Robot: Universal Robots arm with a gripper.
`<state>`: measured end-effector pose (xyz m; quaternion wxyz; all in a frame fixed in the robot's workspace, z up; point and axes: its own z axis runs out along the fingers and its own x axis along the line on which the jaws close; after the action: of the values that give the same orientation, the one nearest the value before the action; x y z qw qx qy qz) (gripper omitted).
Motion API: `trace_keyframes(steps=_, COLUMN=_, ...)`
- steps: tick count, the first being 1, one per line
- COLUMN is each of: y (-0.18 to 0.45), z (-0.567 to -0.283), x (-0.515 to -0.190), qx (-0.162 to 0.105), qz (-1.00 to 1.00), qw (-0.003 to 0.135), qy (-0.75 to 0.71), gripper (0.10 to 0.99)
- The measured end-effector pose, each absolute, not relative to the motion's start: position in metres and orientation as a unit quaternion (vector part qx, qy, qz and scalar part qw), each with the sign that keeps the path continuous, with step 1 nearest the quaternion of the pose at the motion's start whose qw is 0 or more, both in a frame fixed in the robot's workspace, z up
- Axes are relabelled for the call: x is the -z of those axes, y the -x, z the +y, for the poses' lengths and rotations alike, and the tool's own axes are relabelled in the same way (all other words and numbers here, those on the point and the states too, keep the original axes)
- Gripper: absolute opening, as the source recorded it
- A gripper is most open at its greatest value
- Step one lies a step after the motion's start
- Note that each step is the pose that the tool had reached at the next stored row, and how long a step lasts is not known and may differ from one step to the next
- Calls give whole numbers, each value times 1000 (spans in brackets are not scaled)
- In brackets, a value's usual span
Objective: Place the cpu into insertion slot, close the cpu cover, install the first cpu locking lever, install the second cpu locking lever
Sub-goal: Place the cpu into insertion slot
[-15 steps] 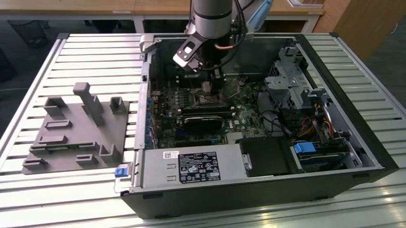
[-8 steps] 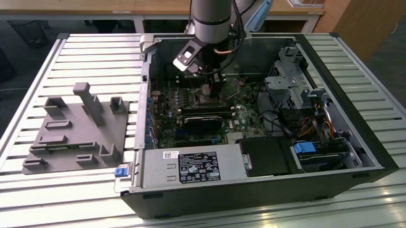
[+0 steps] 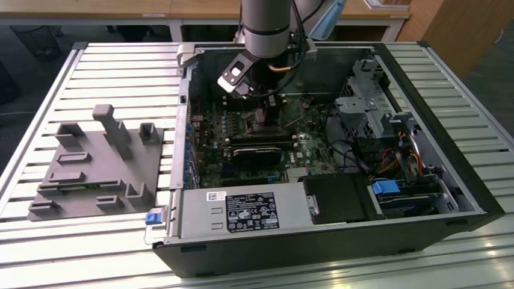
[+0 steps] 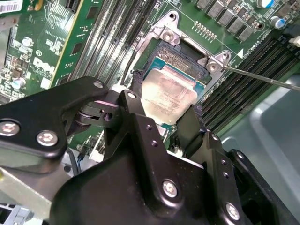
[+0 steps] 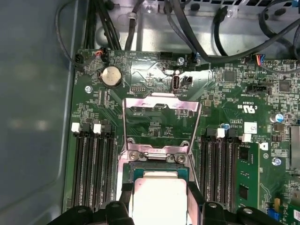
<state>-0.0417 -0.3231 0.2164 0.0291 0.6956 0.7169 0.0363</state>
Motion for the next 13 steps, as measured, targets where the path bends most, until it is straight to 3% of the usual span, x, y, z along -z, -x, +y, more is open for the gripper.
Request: trace_keyframes(steps=13, y=43, z=-323, x=-202, qx=-35, qz=711, qw=30, qy=-702, gripper=541)
